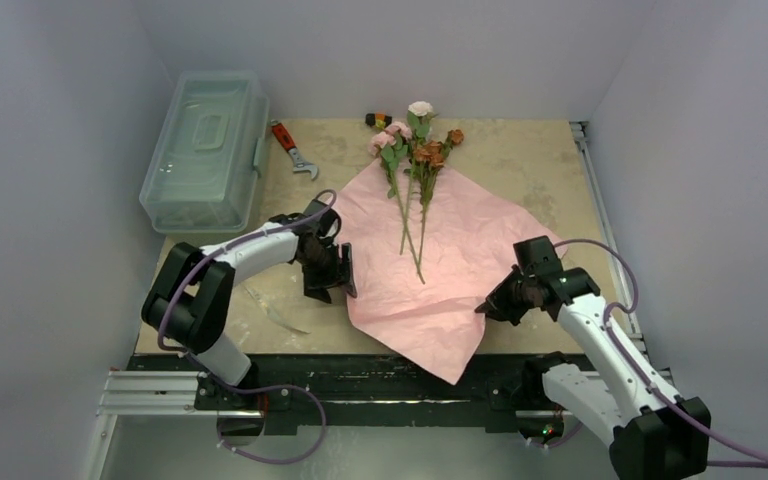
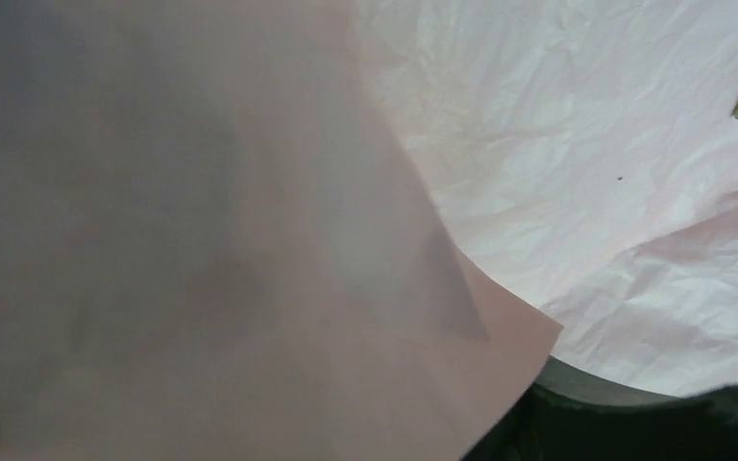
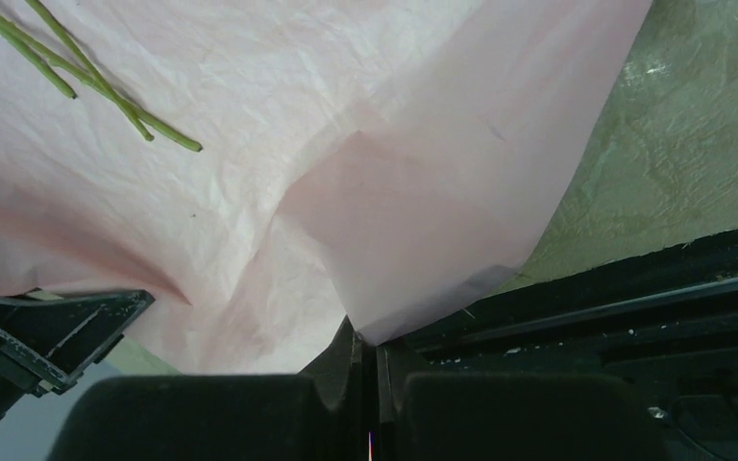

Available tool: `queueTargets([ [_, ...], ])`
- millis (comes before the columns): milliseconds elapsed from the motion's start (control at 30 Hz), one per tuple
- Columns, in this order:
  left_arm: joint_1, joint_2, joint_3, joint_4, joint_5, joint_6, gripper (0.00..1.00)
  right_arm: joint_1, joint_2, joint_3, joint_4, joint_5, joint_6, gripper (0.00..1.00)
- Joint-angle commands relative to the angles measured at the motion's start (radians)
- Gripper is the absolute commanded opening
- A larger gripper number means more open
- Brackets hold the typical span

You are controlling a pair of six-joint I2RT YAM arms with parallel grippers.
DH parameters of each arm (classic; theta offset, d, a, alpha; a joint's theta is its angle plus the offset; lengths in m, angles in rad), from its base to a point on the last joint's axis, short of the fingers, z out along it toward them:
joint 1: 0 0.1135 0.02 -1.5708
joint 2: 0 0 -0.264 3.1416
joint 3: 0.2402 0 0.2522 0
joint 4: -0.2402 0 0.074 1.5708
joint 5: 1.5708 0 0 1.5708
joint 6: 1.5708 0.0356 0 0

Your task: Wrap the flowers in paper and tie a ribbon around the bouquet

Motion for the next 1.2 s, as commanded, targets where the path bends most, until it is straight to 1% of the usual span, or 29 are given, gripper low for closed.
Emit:
queueTargets([
  [0,0.008,-0.093,0.065,-0.122,-0.149,0.114,0.66,0.002,0.074,0.119,-0.054,0.039,0.023,0.00],
  [133,0.006,-0.175,0.088,-0.159,-0.272,0.189,0.66,0.001,0.168,0.177,-0.080,0.031,0.057,0.00],
  [300,-0.006,-0.305,0.094,-0.141,-0.349,0.296,0.63,0.002,0.260,0.232,-0.092,0.022,0.065,0.00],
  [433,-0.013,-0.418,0.084,-0.082,-0.322,0.375,0.64,0.001,0.298,0.261,-0.096,0.043,0.084,0.00],
  [467,-0.016,-0.437,0.084,-0.077,-0.309,0.398,0.68,0.001,0.306,0.270,-0.097,0.051,0.089,0.00],
  [533,-0.040,-0.474,0.083,-0.059,-0.276,0.428,0.69,0.000,0.323,0.287,-0.094,0.062,0.096,0.00],
  [667,-0.083,-0.533,0.062,-0.001,-0.233,0.439,0.69,-0.001,0.379,0.322,-0.089,0.078,0.095,0.00],
  [733,-0.111,-0.560,0.021,0.070,-0.204,0.441,0.69,-0.003,0.407,0.338,-0.089,0.091,0.086,0.00],
  [800,-0.158,-0.580,-0.024,0.126,-0.179,0.448,0.70,-0.006,0.431,0.350,-0.087,0.096,0.075,0.00],
  [900,-0.261,-0.587,-0.080,0.223,-0.182,0.487,0.71,-0.011,0.464,0.368,-0.084,0.101,0.060,0.00],
  [1000,-0.354,-0.564,-0.097,0.249,-0.205,0.564,0.71,-0.019,0.486,0.383,-0.085,0.103,0.047,0.00],
  [1067,-0.382,-0.543,-0.100,0.261,-0.223,0.608,0.71,-0.022,0.499,0.394,-0.079,0.100,0.037,0.00],
  [1167,-0.390,-0.515,-0.104,0.284,-0.259,0.653,0.70,-0.023,0.516,0.412,-0.082,0.099,0.020,0.00],
])
